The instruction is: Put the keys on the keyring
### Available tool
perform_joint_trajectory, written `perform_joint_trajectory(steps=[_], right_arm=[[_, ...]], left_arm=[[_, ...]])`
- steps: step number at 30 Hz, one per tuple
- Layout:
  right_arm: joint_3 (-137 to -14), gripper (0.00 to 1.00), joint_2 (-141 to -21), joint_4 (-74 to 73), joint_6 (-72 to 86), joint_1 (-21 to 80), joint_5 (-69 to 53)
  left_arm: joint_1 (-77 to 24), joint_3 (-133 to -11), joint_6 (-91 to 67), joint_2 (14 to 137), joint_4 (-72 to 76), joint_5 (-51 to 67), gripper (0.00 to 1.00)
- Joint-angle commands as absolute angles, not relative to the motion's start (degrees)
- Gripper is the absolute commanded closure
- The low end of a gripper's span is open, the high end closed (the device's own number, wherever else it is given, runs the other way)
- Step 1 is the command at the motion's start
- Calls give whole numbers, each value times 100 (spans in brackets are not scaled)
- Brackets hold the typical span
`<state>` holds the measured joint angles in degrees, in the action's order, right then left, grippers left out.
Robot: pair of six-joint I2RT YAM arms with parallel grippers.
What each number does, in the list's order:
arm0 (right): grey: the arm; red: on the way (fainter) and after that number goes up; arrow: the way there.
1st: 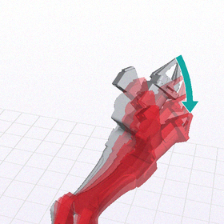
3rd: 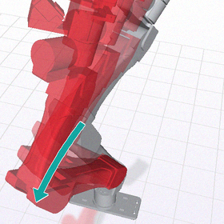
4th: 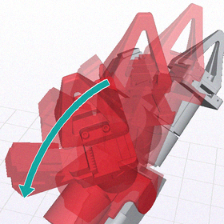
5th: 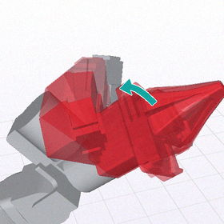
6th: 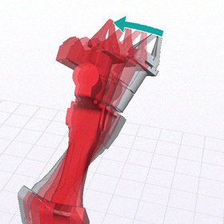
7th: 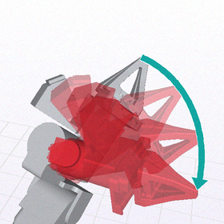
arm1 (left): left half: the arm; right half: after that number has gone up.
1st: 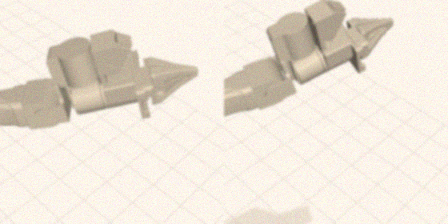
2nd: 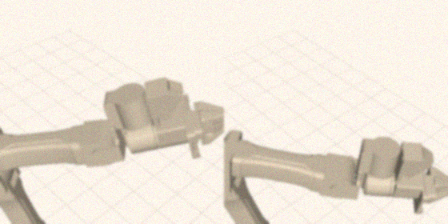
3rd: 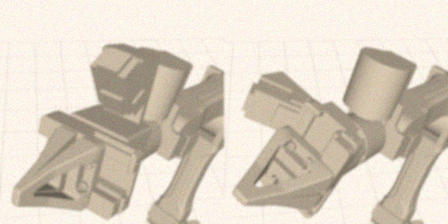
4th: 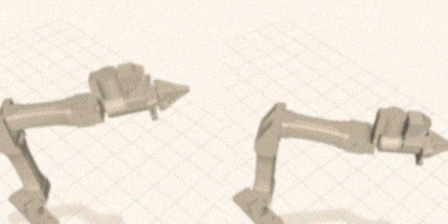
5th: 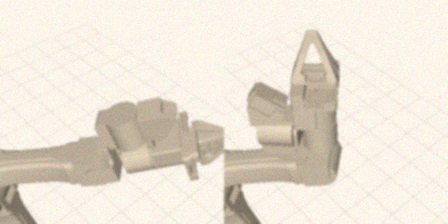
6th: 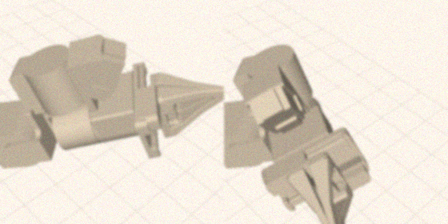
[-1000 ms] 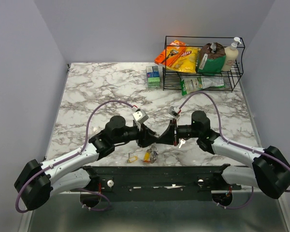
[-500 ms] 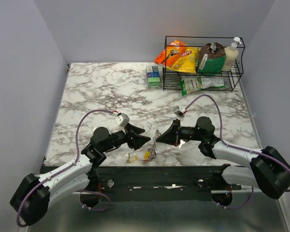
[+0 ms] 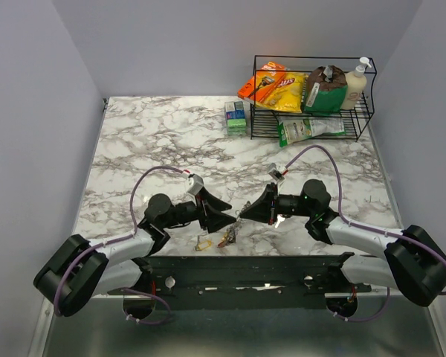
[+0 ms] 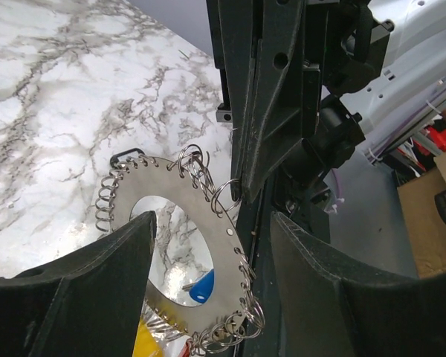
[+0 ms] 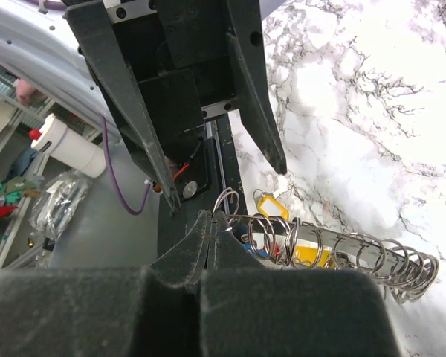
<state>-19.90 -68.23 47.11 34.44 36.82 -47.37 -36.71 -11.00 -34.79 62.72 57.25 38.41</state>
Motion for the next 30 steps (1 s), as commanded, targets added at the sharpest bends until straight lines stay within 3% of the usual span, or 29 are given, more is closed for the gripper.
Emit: perform_joint_trajectory(steps=[1, 9, 15, 21, 24, 30], right_arm=[[-1978, 100, -6724, 5071, 3384, 3727, -4711], [-1951, 100, -6662, 5045, 3357, 3727, -4720], [-1969, 100, -6645, 5045, 3340, 3727, -4711], [-1978, 99, -6645, 5036, 3322, 3727, -4720], [-2004, 100, -6662, 5019, 3313, 3727, -4763], [-2013, 100, -6618, 4983, 3287, 3727, -4737]], left_arm=[[-3639, -1380, -3612, 6705, 6504, 4315, 30], [-3630, -1678, -3279, 6864, 6074, 4227, 31], [-3630, -1705, -3295, 7049, 6161, 4438, 42], [-3630, -1565, -3366, 7154, 6416, 4526, 43], [-3639, -1538, -3366, 7242, 6486, 4544, 49], [-3630, -1556, -3691, 7681, 7153, 4746, 74]])
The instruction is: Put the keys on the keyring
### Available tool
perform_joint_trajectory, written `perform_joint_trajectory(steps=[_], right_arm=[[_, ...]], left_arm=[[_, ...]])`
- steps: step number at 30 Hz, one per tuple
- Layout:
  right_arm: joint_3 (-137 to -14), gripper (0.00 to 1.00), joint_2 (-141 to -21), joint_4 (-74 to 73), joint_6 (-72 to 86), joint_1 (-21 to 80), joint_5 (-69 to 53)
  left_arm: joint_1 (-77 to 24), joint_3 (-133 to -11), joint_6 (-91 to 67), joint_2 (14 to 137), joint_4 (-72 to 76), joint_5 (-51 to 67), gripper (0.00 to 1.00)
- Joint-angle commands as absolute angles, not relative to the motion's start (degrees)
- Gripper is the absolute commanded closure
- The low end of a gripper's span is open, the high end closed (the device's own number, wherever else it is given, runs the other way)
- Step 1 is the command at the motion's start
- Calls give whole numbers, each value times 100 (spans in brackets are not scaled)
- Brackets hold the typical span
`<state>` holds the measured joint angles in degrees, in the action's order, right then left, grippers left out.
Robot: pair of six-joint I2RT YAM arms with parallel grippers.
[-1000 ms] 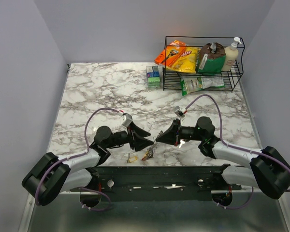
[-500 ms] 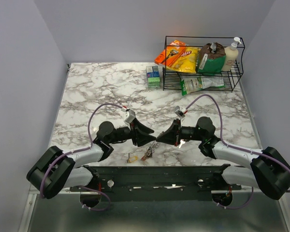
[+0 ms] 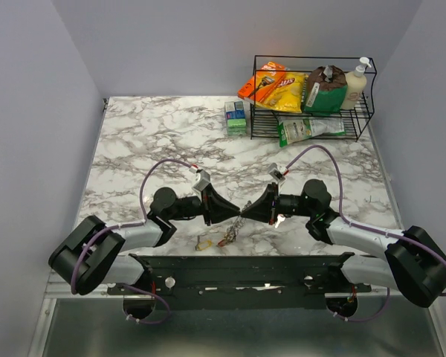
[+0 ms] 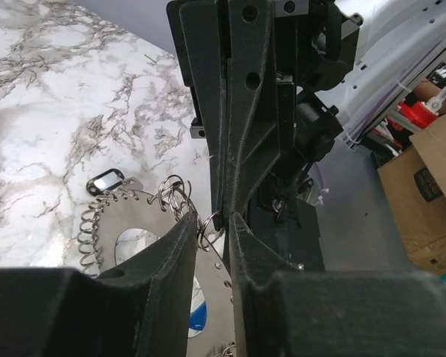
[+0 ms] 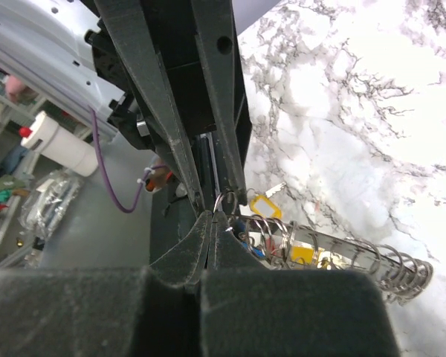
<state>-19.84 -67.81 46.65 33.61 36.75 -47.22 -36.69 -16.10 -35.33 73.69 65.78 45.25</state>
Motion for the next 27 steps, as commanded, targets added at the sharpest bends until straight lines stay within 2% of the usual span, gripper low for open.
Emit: perform_joint_trajectory(steps=[1, 5, 12, 15, 16, 18, 19, 21, 22, 25, 27], right_arm=[[-2013, 100, -6618, 4949, 3278, 3727, -4746], [-1986, 100, -6566, 4913, 3261, 3727, -4685], [-2004, 100, -6486, 4703, 3147, 3727, -4632], [-2082, 94, -6451, 4501, 3024, 3735, -4623], [-2144, 85, -6451, 4239, 2963, 3727, -4684], [-2363, 68, -6320, 3616, 2463, 3727, -4772], [-2590, 58, -6232, 2881, 2235, 3727, -4703], [-2768, 49, -5952, 2375, 1681, 3727, -4606], [-2951, 41, -5855, 1877, 1522, 3735, -4423], [-3207, 27, -5643, 1102, 872, 3727, -4333], [-3488, 26, -5651, 731, 397, 3727, -4351]], left_arm=[[-3630, -1556, -3726, 7777, 7311, 4746, 79], [-3630, -1564, -3841, 7901, 7559, 4755, 99], [-3621, -1705, -3438, 7559, 6638, 4685, 100], [-3639, -1977, -2762, 7103, 5146, 4448, 100], [-3630, -2065, -2603, 6867, 4315, 4343, 100], [-3647, -2363, -2111, 6646, 3615, 4132, 100], [-3647, -2443, -1979, 6471, 3064, 4035, 100], [-3665, -2680, -1662, 6329, 2569, 3746, 100], [-3674, -2742, -1592, 6232, 2210, 3640, 100], [-3726, -2988, -1442, 6161, 1708, 3464, 100], [-3770, -3155, -1354, 6117, 1530, 3454, 100]])
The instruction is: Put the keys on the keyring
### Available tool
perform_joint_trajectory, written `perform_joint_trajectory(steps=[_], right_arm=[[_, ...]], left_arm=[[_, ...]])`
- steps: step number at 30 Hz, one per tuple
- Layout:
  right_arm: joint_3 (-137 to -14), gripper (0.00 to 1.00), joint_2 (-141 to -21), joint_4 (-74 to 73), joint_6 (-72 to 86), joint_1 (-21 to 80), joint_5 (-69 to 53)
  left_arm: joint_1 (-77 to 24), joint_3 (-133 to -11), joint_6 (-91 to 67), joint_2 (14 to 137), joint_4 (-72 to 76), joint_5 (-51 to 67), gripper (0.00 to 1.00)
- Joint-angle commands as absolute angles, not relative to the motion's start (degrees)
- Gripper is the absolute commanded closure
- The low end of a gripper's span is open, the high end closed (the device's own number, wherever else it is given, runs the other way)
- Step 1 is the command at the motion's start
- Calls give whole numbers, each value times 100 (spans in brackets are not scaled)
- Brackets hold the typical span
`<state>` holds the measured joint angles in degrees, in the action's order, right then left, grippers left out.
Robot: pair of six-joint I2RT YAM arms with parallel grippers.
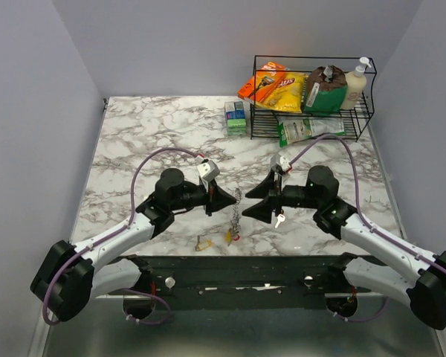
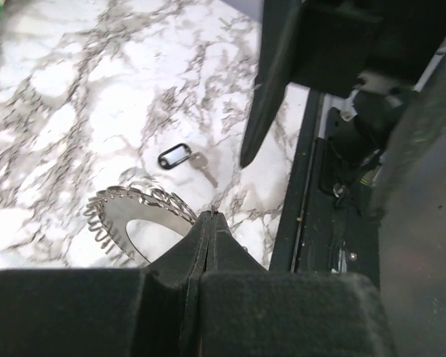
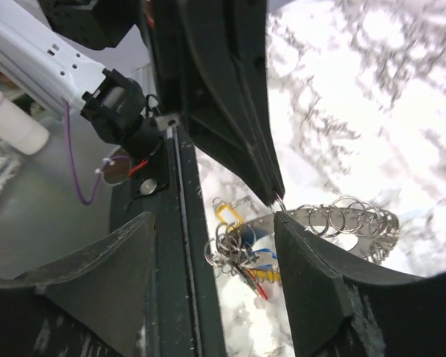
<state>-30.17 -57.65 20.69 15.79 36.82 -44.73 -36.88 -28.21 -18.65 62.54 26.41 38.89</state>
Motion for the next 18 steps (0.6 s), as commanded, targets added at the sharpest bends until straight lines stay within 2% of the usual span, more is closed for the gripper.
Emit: perform_joint_trajectory(steps=[1, 6, 7, 12, 18], right_arm=[[-3533, 23, -5712, 599, 291, 3727, -4446], [-3814, 24, -6090, 439, 61, 3727, -4912], [-3849, 28, -6143, 439, 9, 3735, -5061], [-3964, 37, -6389, 448, -184, 3727, -5308], [-4122, 38, -6574, 527, -185, 3735, -5668]], left_arm=[[-3805, -3199, -1284, 6065, 1442, 3332, 100], [-3964, -3612, -713, 6012, 414, 3146, 100], [-3981, -3656, -599, 6012, 196, 3164, 100], [-3999, -3797, -343, 5810, -158, 3435, 100], [-4034, -3805, -158, 5590, -184, 3867, 100]])
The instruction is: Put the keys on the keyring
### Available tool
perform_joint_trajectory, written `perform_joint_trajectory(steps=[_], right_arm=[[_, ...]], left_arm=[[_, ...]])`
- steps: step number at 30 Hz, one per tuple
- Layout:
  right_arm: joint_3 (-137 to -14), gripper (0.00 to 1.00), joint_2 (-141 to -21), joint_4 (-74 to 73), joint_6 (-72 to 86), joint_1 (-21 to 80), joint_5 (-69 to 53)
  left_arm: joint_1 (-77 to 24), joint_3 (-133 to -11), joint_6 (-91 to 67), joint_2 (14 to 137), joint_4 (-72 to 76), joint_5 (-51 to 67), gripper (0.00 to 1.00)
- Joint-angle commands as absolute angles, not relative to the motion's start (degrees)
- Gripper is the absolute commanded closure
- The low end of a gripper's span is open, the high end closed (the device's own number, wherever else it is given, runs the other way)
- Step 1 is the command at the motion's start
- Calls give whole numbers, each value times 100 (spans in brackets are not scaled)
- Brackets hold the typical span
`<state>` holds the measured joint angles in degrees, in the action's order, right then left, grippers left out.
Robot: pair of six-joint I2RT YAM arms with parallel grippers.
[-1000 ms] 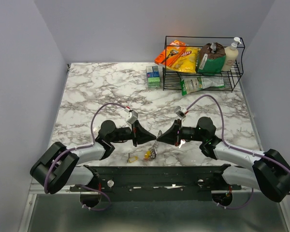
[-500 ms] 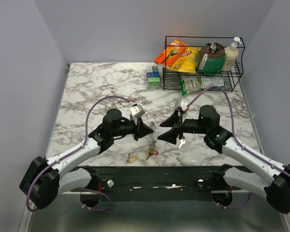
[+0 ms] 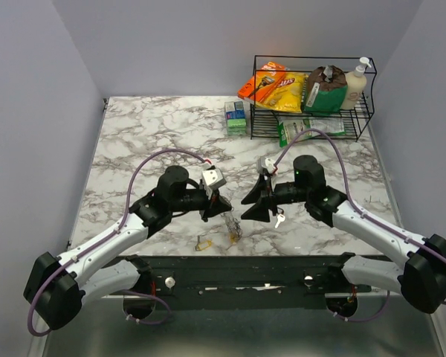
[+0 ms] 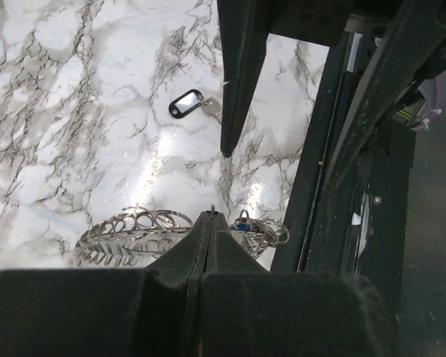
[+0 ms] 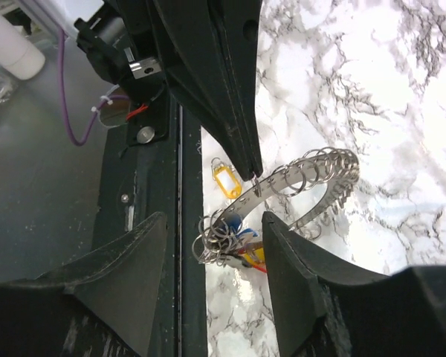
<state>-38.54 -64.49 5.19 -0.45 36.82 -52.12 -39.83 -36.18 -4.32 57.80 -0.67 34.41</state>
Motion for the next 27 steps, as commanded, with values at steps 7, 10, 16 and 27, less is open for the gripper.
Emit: perform_joint_trajectory(steps=[7, 10, 16, 27], right_arm=[[-4227, 37, -6820, 826, -18, 3727, -6029], [-4219, 38, -6917, 887, -18, 3727, -6056], [-4052, 44, -7154, 1475, 404, 3735, -6266], [-4026, 49, -7383, 1591, 501, 3727, -6337]], left_arm=[[-4069, -3885, -158, 5660, -141, 4254, 100], [-4078, -3937, -184, 5660, -97, 4341, 100], [-4131, -3902, -308, 5660, -26, 4509, 100], [-4184, -3955, -343, 5625, -26, 4483, 100]])
